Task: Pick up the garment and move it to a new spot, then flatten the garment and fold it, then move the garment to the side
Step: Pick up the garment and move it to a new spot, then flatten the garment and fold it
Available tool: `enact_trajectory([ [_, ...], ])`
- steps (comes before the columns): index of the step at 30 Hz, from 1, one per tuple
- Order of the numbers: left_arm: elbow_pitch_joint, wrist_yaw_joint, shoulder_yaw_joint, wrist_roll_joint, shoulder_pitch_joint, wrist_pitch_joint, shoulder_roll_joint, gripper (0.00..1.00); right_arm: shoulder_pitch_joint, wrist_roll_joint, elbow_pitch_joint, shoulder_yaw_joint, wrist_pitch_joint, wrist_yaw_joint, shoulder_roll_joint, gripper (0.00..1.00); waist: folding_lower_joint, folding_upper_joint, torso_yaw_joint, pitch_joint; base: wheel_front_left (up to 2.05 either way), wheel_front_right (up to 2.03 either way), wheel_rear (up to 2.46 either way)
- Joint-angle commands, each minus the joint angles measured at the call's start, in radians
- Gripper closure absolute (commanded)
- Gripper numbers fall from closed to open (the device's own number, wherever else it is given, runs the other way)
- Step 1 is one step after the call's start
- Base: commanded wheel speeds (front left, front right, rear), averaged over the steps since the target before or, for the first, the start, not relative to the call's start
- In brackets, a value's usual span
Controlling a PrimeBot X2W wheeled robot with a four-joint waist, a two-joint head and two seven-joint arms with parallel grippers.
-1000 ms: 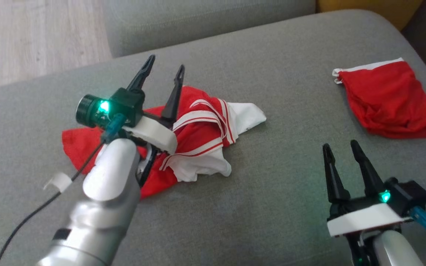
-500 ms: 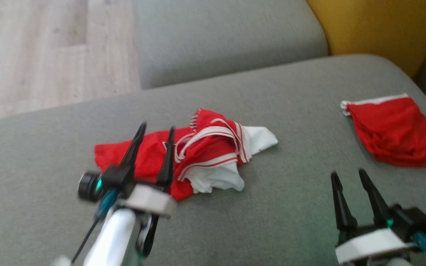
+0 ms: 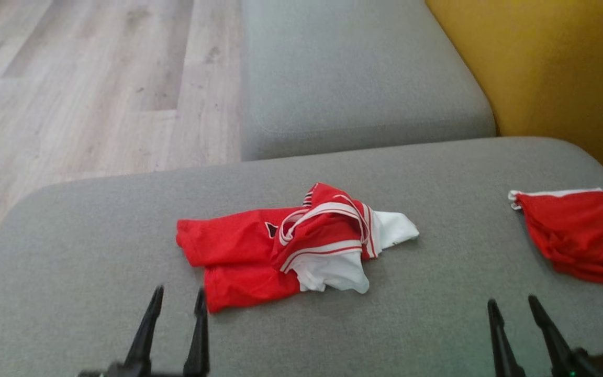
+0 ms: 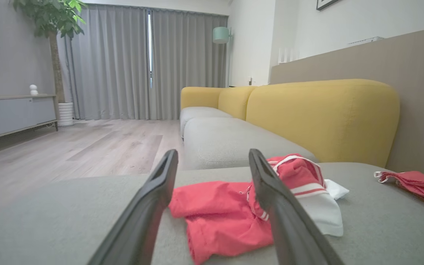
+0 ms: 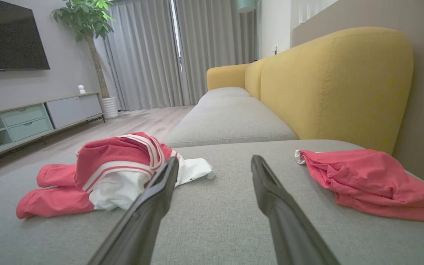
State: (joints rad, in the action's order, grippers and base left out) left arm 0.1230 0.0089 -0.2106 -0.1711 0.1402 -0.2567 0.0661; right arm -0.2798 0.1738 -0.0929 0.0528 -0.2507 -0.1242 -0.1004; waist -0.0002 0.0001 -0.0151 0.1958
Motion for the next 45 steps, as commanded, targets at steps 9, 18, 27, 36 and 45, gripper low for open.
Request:
enact_trajectory([
  [9,-0.124,0.031,0.062,0.039,0.164,-0.005,0.004,0.00,-0.071,-0.033,0.086,-0.004,-0.011,-0.007,0.013,0.00,0.0002,-0.0001,0.023,0.057,0.00,0.00,0.00],
  [18,-0.140,0.034,0.078,0.051,0.199,-0.005,0.021,0.00,-0.082,-0.039,0.093,-0.012,-0.011,-0.007,0.023,0.00,0.0002,-0.0001,0.037,0.056,0.00,0.00,0.00],
  [27,-0.119,0.030,0.078,0.047,0.193,-0.005,0.026,0.00,-0.075,-0.036,0.084,-0.002,-0.011,-0.007,0.023,0.00,0.0002,-0.0001,0.049,0.045,0.00,0.00,0.00],
  [36,-0.109,0.034,0.071,0.044,0.185,-0.005,0.024,0.00,-0.073,-0.031,0.080,-0.001,-0.011,-0.007,0.016,0.00,0.0002,-0.0001,0.060,0.038,0.00,0.00,0.00],
  [45,-0.082,0.016,0.026,0.056,0.114,-0.005,0.018,0.00,-0.059,-0.030,0.079,0.015,-0.011,-0.007,0.005,0.00,0.0002,-0.0001,0.054,-0.002,0.00,0.00,0.00],
])
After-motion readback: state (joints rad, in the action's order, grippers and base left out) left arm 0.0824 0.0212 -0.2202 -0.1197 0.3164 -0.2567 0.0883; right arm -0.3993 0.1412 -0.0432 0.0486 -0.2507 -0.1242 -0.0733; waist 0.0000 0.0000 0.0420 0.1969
